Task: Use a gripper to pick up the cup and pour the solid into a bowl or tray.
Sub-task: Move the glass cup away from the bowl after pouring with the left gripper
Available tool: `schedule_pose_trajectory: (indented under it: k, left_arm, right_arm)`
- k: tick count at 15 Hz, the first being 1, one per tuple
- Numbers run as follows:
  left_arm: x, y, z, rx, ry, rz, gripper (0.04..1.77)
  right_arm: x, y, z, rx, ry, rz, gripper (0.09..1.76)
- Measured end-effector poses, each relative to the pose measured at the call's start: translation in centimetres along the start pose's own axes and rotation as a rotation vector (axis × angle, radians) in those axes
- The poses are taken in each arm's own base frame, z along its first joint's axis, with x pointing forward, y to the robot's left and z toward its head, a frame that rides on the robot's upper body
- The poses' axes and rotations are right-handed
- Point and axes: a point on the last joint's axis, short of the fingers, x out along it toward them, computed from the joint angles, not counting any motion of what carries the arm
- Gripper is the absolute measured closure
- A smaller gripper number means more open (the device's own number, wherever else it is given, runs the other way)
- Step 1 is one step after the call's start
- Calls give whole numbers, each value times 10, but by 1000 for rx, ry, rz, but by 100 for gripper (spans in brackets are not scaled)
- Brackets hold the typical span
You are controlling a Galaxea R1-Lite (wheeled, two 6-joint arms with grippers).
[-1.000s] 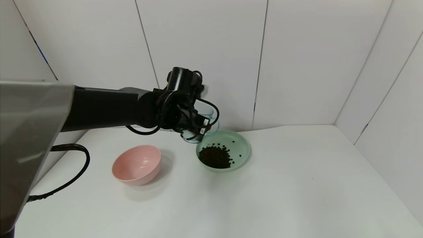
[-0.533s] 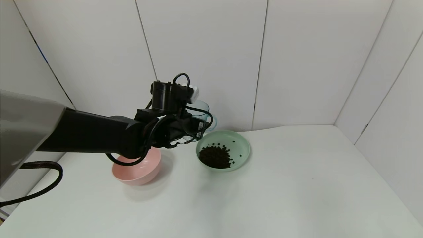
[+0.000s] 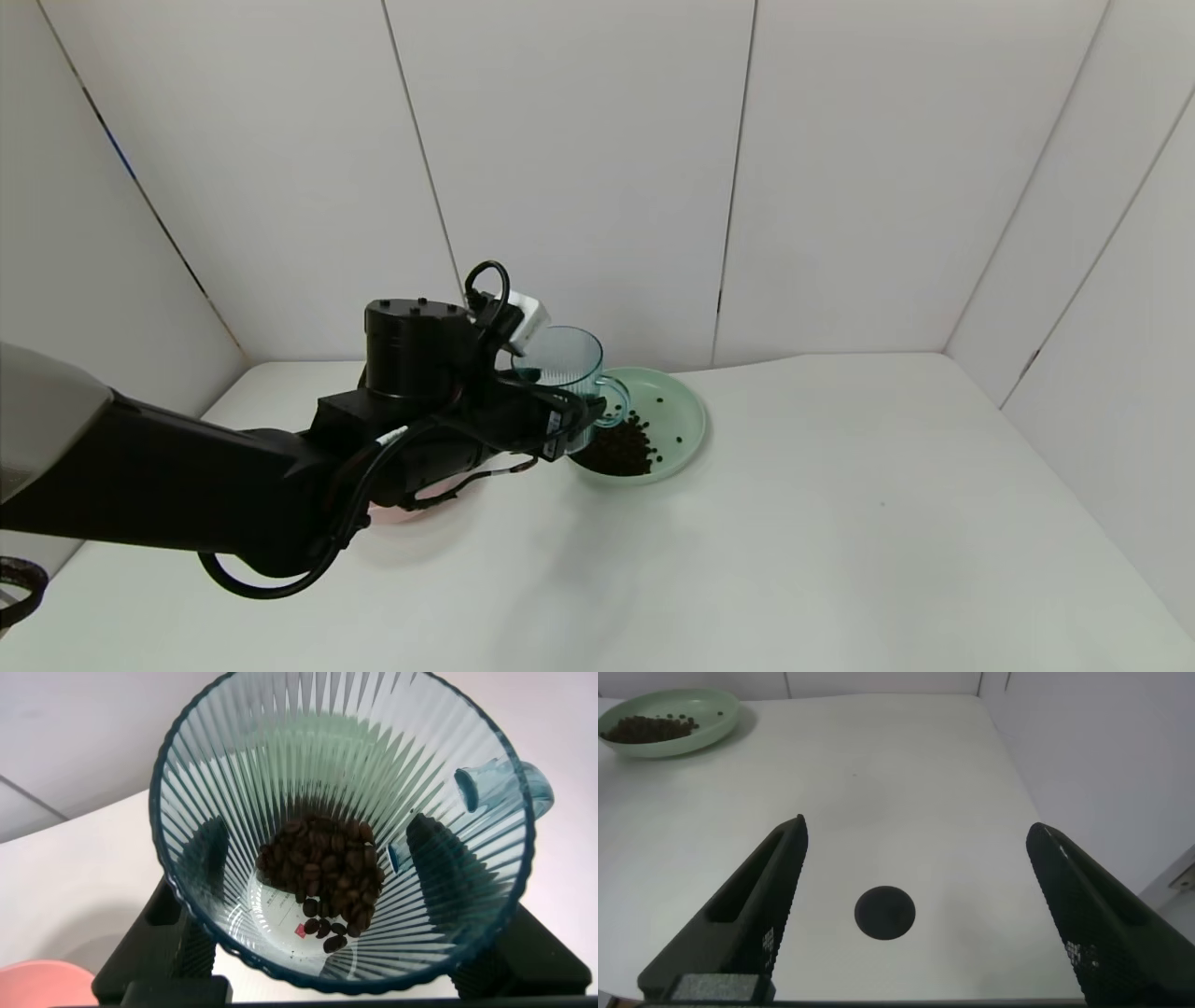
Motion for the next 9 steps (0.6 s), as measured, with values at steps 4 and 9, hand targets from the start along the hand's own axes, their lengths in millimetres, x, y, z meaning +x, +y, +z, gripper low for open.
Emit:
schedule_pose_trajectory:
  k: [4,9]
  left_arm:
    - [-3,-16,-25,10,31,-108,50]
    - [-9,-41,-46,32,105,-232,51]
  right_arm:
    - [0,0,0,0,0,0,14]
    - [0,0,0,0,0,0,14]
